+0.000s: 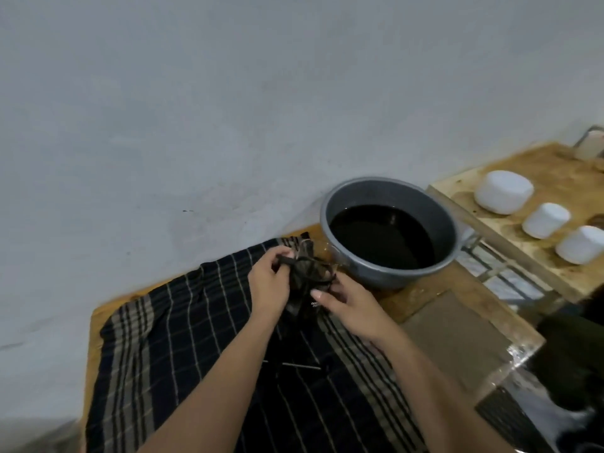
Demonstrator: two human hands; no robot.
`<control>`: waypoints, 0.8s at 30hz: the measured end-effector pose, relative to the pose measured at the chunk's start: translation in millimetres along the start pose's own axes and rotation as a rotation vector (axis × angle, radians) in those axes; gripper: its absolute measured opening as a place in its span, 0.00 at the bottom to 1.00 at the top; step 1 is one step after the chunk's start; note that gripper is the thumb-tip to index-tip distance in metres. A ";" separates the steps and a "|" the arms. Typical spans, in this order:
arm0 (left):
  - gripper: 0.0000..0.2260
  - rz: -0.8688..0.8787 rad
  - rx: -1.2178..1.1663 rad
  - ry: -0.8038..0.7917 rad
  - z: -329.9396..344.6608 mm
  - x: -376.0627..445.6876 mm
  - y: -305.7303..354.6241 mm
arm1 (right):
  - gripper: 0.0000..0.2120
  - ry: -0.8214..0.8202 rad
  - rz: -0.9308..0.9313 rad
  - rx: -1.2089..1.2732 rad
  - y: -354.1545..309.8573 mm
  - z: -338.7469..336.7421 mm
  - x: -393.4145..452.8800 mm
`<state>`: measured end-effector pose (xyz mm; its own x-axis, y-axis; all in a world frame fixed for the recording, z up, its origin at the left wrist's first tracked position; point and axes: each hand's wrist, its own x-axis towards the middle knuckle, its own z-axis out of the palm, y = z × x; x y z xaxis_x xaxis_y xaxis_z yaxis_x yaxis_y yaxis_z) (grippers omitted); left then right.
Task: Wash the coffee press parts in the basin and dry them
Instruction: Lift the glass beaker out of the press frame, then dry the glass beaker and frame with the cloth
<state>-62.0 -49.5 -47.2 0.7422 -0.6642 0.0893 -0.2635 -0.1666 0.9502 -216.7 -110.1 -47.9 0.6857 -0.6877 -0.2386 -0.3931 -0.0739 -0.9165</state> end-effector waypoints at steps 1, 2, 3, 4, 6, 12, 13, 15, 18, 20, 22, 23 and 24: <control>0.08 -0.024 -0.004 0.011 4.3 -3.1 5.8 | 0.19 -0.030 0.016 -0.014 1.9 -7.4 -11.2; 0.05 -0.040 -0.009 0.002 9.0 -8.3 11.4 | 0.17 -0.039 0.044 -0.037 9.4 -17.7 -22.2; 0.04 -0.046 0.004 -0.009 11.7 -13.0 14.6 | 0.16 -0.032 0.079 -0.082 19.8 -27.8 -31.4; 0.05 -0.039 0.021 -0.020 13.7 -17.6 16.0 | 0.16 0.007 0.105 -0.131 32.7 -38.6 -38.4; 0.10 -0.026 0.041 -0.031 18.2 -27.4 17.4 | 0.16 0.150 0.187 -0.321 61.1 -63.9 -51.8; 0.13 -0.056 0.026 -0.025 29.1 -47.6 24.1 | 0.27 0.111 0.352 -0.745 137.2 -103.4 -76.3; 0.14 -0.056 0.023 -0.025 32.3 -54.5 28.0 | 0.29 0.094 0.340 -0.782 148.7 -104.2 -77.7; 0.16 -0.077 0.025 -0.025 39.8 -66.9 30.9 | 0.29 0.122 0.280 -0.829 164.8 -102.3 -80.3; 0.14 -0.113 0.021 -0.020 51.8 -84.6 31.9 | 0.25 0.251 0.168 -0.905 180.1 -97.0 -84.1; 0.12 -0.139 0.008 -0.006 57.6 -94.9 35.2 | 0.24 0.342 0.126 -0.884 183.5 -94.1 -83.5; 0.14 -0.138 0.021 0.001 60.4 -103.6 38.8 | 0.17 0.383 0.150 -0.838 184.3 -95.1 -81.9; 0.14 -0.127 0.027 -0.002 60.4 -106.0 40.5 | 0.14 0.411 0.169 -0.800 184.4 -98.2 -79.4; 0.14 -0.121 0.032 -0.002 60.1 -108.2 41.8 | 0.12 0.455 0.173 -0.721 183.5 -102.6 -78.1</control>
<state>-190.3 -28.4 -35.1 0.7687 -0.6391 -0.0255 -0.1918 -0.2683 0.9441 -405.2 -144.0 -164.5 0.3292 -0.9421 -0.0630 -0.8669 -0.2752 -0.4157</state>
